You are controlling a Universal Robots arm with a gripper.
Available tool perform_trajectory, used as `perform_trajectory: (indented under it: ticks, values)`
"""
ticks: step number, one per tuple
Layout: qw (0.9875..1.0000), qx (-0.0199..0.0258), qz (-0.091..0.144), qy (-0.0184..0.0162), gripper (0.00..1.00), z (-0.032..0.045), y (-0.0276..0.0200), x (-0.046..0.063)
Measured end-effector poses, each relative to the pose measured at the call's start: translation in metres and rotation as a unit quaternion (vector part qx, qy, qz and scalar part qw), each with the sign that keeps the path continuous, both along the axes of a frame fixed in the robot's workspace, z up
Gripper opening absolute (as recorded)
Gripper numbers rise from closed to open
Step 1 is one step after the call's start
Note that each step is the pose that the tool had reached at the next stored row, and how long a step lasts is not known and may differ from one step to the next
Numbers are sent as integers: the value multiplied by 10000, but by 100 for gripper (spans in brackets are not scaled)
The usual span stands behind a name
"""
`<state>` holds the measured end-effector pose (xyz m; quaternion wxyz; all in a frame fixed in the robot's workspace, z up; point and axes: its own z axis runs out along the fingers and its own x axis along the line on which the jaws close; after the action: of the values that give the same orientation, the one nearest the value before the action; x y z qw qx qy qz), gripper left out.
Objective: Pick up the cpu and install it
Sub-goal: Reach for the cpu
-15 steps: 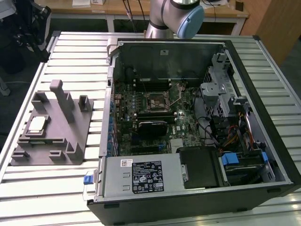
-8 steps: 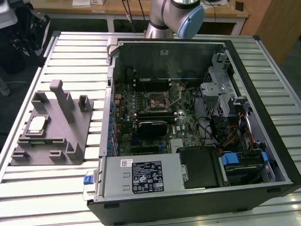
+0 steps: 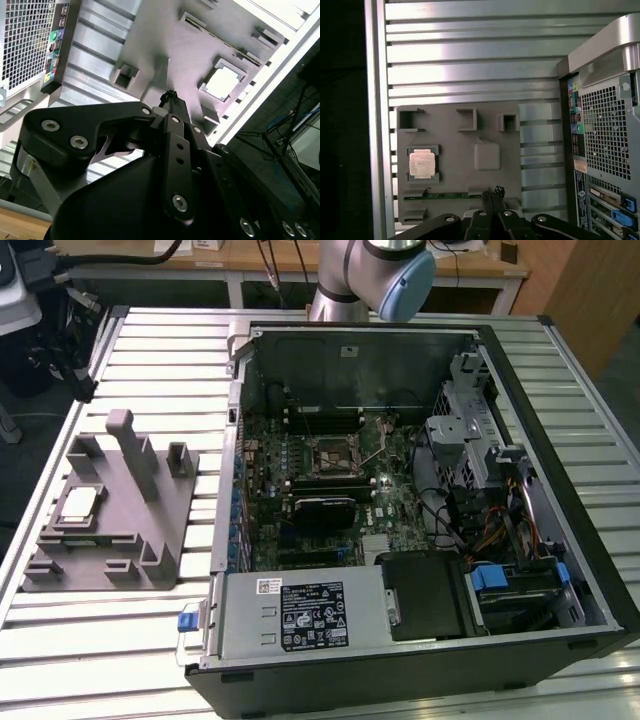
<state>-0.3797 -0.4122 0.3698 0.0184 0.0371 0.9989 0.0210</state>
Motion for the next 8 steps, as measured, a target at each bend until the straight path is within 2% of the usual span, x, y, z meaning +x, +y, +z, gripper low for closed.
perform_trajectory:
  ticks: [4,8]
  values:
    - [10000,0,1,24,11,-74,-40,-12]
    - [10000,0,1,32,11,-134,-47,-47]
